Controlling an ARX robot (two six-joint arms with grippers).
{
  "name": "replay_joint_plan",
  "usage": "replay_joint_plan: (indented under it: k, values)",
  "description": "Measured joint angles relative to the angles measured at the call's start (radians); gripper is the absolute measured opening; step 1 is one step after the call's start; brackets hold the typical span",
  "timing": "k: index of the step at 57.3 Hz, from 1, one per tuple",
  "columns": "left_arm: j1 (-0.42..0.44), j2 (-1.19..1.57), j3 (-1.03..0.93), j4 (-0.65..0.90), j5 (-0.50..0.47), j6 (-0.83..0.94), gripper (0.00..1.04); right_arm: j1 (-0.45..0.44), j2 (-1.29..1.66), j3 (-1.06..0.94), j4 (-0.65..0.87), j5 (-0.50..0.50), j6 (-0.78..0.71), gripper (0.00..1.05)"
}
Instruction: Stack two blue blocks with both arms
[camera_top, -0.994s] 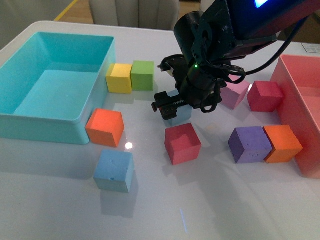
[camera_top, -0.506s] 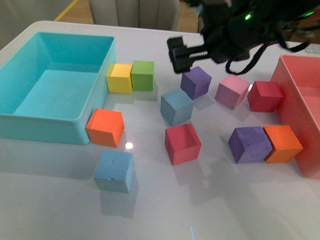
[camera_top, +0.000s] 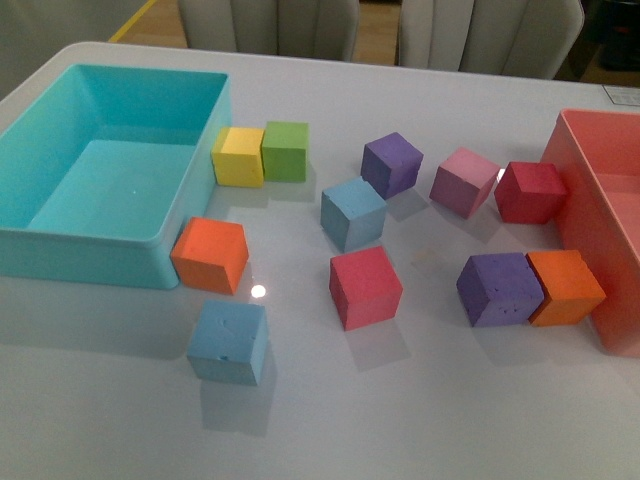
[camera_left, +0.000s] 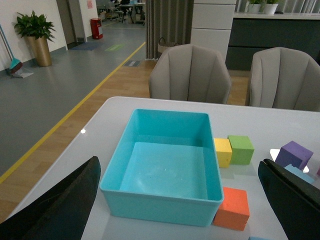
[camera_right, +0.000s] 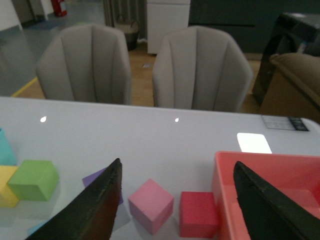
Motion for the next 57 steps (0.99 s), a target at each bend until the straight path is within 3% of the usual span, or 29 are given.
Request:
replay_joint_plan:
  k: [8,16,33,40,57]
  values:
    - [0.0,0.0,0.0,0.0,0.0,0.0,0.96,-0.054,-0.132,-0.193,0.093,-0.056,0.002,0.26]
    - [0.0,0.0,0.0,0.0,0.0,0.0,0.96,-0.083,-0.227,-0.286,0.068,-0.091,0.002,0.01]
    - [0.0,0.0,0.0,0.0,0.0,0.0,0.96,-0.132,-0.464,-0.401,-0.051,-0.134,0.003,0.02]
    - [0.0,0.0,0.0,0.0,0.0,0.0,0.96,-0.203,-0.581,-0.437,-0.133,-0.204,0.003,0.02]
    - [0.0,0.0,0.0,0.0,0.0,0.0,0.96,-0.208,-0.824,-0.484,-0.327,-0.209,0.003,0.02]
